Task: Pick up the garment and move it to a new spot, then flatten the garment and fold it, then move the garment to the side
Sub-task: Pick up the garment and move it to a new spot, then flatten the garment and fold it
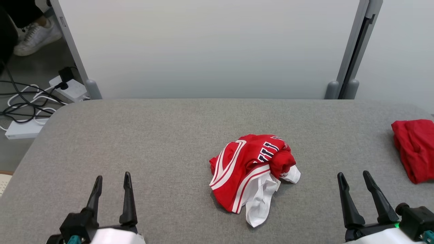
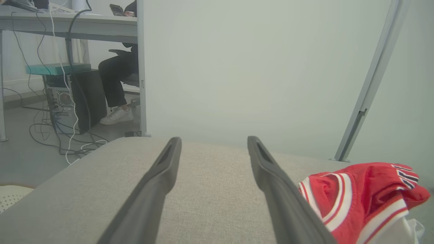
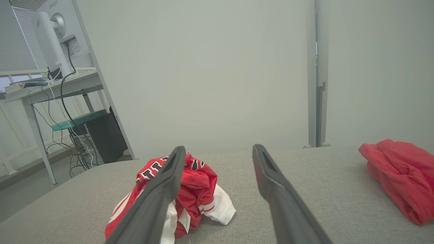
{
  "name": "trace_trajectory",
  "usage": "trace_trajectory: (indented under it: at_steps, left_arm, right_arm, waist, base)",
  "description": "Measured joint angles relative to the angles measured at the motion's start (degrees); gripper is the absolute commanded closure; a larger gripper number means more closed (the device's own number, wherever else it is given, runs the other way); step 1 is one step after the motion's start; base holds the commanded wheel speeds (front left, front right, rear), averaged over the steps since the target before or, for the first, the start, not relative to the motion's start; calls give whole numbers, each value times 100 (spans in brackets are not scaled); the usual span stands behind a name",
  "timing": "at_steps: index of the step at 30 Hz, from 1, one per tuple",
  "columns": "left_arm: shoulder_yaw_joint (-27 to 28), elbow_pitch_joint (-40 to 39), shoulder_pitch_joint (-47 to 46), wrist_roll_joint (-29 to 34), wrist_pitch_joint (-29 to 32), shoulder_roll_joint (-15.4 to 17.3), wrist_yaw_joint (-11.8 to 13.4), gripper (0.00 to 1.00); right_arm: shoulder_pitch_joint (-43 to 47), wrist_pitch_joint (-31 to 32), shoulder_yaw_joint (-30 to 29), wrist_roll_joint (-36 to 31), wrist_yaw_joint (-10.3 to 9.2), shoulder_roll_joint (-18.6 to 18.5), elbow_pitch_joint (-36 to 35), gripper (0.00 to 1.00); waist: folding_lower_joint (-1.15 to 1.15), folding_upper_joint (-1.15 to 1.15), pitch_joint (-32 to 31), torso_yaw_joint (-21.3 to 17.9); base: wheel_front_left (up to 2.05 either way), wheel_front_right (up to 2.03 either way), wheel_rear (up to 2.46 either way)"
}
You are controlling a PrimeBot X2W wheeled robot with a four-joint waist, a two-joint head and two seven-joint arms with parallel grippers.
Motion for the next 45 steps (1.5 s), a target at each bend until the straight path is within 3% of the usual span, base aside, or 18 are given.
trace_trajectory:
  at_steps: [9,16,45]
  left_arm:
    - [19,-423,680,397,0,-92,-229,0]
    - [13,-505,1057,669,0,-93,-225,0]
    - [-31,-327,1197,552,0,-92,-93,0]
  right_arm:
    - [343,0,-146,-215,0,54,-109,0]
    - [691,0,-114,-332,0,62,-114,0]
    - [767,0,62,-334,0,62,-94,0]
  waist:
    - [0,0,-194,20]
    - [0,0,-290,-47]
    - [0,0,-262,-149]
  base:
    - [0,0,0]
    - [0,0,0]
    - [0,0,0]
